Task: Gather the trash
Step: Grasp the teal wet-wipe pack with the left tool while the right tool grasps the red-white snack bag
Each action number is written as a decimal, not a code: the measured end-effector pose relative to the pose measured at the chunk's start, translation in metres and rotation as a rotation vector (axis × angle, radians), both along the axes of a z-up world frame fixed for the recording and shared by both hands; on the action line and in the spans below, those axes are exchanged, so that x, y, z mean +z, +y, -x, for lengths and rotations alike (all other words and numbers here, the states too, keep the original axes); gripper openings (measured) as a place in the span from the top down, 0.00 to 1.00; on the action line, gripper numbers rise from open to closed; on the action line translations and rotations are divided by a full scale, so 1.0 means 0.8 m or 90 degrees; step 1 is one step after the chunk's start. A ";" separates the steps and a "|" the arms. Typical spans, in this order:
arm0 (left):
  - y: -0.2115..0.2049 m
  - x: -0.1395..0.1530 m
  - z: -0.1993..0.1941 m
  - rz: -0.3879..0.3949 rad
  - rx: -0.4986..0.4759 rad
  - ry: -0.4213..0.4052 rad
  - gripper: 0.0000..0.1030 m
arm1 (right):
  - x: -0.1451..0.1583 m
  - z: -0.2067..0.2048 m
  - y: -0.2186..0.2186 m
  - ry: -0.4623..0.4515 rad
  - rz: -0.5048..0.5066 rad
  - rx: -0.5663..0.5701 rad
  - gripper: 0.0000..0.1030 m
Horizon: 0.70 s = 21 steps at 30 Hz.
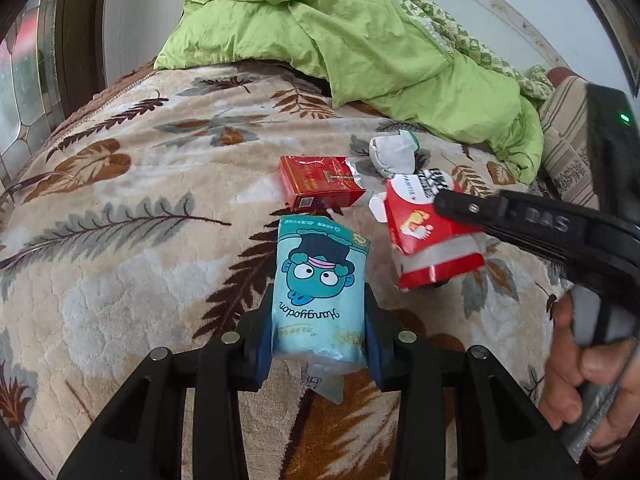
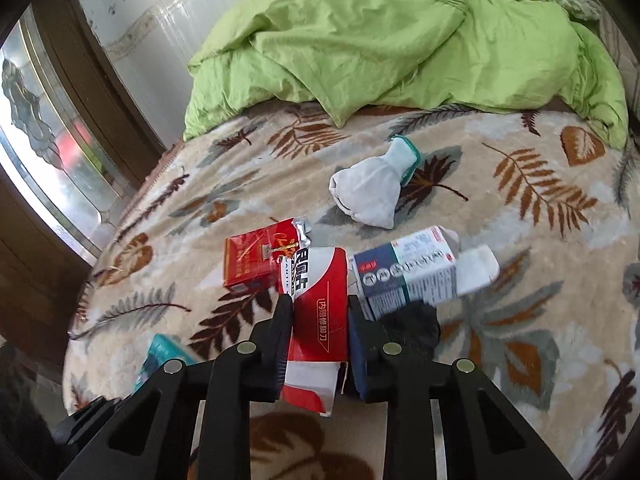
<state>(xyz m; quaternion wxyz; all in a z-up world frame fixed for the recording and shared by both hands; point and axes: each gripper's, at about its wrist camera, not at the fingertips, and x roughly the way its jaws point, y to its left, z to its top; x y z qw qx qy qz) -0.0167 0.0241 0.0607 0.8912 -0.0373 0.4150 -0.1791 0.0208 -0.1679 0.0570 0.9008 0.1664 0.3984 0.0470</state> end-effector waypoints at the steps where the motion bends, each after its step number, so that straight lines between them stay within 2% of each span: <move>1: -0.001 0.001 0.003 0.002 -0.004 -0.003 0.65 | 0.004 0.013 -0.002 -0.009 -0.007 -0.001 0.74; 3: -0.002 0.005 0.007 0.002 -0.009 -0.009 0.65 | 0.012 0.034 -0.005 -0.029 -0.002 -0.005 0.74; 8: -0.008 0.010 0.033 0.007 -0.030 -0.020 0.65 | 0.028 0.105 -0.033 -0.066 -0.068 -0.012 0.73; 11: -0.013 0.009 0.050 0.010 -0.046 -0.015 0.65 | 0.019 0.138 -0.050 -0.052 -0.095 -0.021 0.73; 14: -0.023 0.010 0.067 0.007 -0.058 -0.018 0.65 | -0.006 0.169 -0.065 -0.026 -0.110 -0.046 0.73; 18: -0.039 0.009 0.082 -0.006 -0.067 -0.029 0.65 | -0.019 0.182 -0.076 -0.013 -0.127 -0.071 0.73; 21: -0.046 0.010 0.085 -0.010 -0.070 -0.042 0.65 | -0.011 0.189 -0.076 -0.035 -0.097 -0.083 0.73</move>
